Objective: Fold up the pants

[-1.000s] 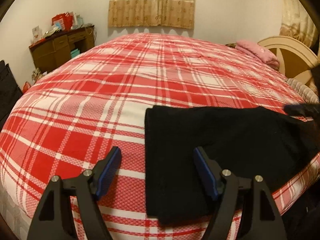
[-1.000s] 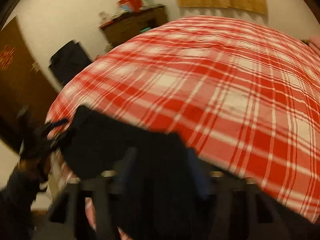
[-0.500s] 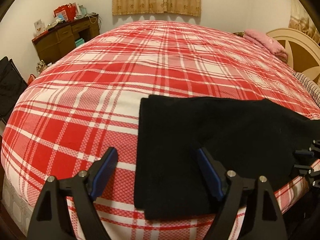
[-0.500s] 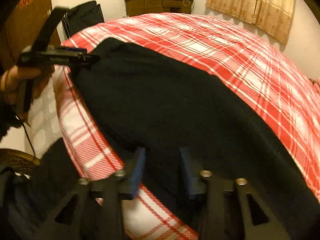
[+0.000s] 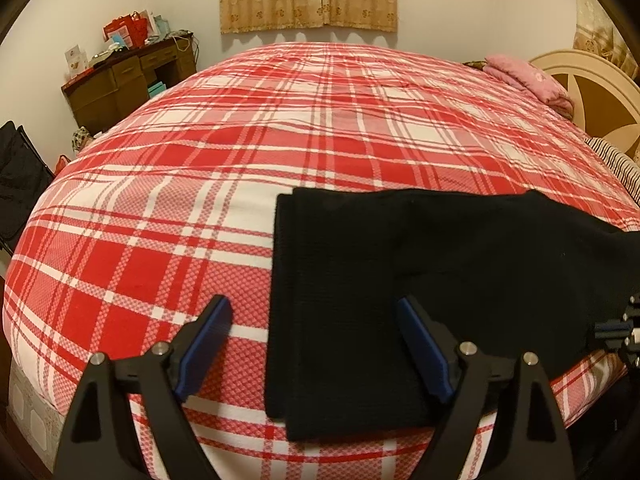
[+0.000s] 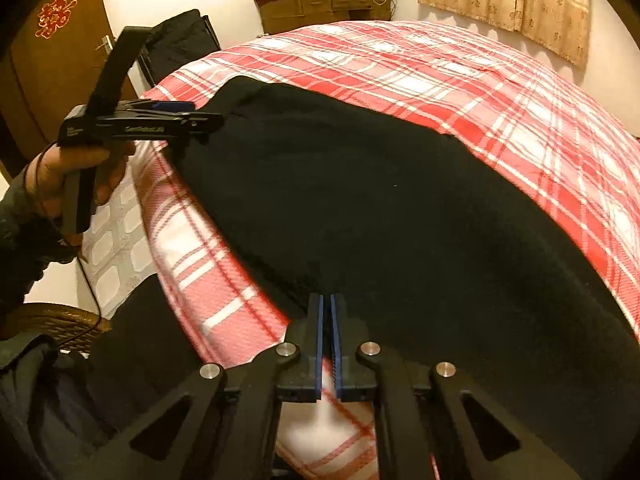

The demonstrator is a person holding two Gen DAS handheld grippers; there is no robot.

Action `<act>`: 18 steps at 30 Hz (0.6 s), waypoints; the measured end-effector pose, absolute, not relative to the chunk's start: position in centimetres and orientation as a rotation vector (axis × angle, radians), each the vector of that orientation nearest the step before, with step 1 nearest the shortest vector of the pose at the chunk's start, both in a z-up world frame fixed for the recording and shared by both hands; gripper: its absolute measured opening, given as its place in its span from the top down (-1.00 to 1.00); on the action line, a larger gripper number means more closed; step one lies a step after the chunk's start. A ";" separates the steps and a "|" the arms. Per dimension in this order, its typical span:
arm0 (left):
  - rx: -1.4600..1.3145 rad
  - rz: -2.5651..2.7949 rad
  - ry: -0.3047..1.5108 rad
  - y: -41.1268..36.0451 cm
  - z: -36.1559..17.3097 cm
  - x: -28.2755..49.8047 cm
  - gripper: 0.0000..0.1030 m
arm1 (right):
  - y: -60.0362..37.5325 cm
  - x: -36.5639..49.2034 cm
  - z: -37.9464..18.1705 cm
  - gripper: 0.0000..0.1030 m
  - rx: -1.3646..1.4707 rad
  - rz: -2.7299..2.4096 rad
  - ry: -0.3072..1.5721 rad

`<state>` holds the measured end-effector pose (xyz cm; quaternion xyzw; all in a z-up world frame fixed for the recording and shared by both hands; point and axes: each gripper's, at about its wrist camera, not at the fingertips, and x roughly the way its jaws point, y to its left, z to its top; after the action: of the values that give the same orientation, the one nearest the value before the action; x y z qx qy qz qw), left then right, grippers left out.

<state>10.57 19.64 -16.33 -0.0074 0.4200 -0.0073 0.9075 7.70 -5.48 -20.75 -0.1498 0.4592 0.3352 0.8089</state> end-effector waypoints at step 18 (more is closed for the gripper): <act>0.028 -0.069 0.777 16.3 -12.6 9.7 -0.71 | -11.4 7.4 -20.1 -0.04 -0.192 0.596 0.989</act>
<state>9.67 16.33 -12.61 0.0134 0.3787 -0.0338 0.9248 7.41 -11.36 -20.09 -0.0904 0.4667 0.2812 0.8336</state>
